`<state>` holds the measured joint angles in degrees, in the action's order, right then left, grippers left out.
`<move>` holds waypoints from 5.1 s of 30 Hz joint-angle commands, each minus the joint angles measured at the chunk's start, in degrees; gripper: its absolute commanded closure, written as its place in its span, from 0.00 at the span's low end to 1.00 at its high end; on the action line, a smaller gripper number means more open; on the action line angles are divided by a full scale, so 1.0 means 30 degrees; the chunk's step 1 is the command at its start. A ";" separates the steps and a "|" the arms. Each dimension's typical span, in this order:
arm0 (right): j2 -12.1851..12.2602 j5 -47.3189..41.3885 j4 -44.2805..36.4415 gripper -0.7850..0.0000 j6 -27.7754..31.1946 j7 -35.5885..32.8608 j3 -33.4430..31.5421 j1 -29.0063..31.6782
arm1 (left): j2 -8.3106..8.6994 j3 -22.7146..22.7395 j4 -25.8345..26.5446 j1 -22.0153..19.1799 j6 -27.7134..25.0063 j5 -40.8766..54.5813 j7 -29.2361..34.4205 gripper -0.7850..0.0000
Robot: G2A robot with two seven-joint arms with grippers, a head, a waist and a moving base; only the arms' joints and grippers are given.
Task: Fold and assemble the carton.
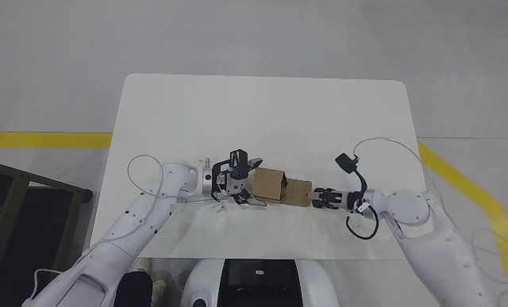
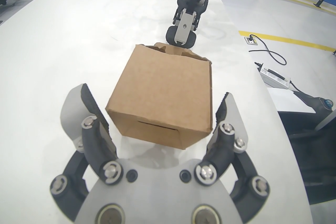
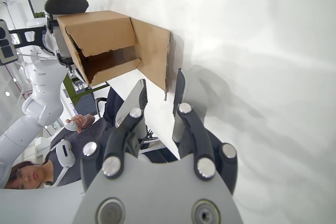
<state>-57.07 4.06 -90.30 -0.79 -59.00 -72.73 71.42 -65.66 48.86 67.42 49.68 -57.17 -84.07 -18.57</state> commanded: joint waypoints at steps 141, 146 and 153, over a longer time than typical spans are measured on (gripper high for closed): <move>-0.0670 -0.5531 0.0164 0.73 0.1725 0.0902 0.1709 -0.0305 | -0.0082 -0.0963 -0.0278 -0.0427 -0.0278 0.1147 0.1178 0.00; -0.0639 -0.5187 0.0122 0.76 0.1527 0.0895 0.1740 -0.0283 | -0.0085 -0.0974 -0.0342 -0.0470 -0.0278 0.1184 0.1193 0.00; -0.0599 -0.4545 -0.0038 0.82 0.1170 0.1046 0.1811 -0.0272 | -0.0095 -0.1046 -0.0383 -0.0510 -0.0278 0.1282 0.1209 0.00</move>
<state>-58.88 -9.77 -90.36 2.85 -55.93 -67.33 70.62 -65.94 45.72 66.34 48.16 -58.00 -80.32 -14.91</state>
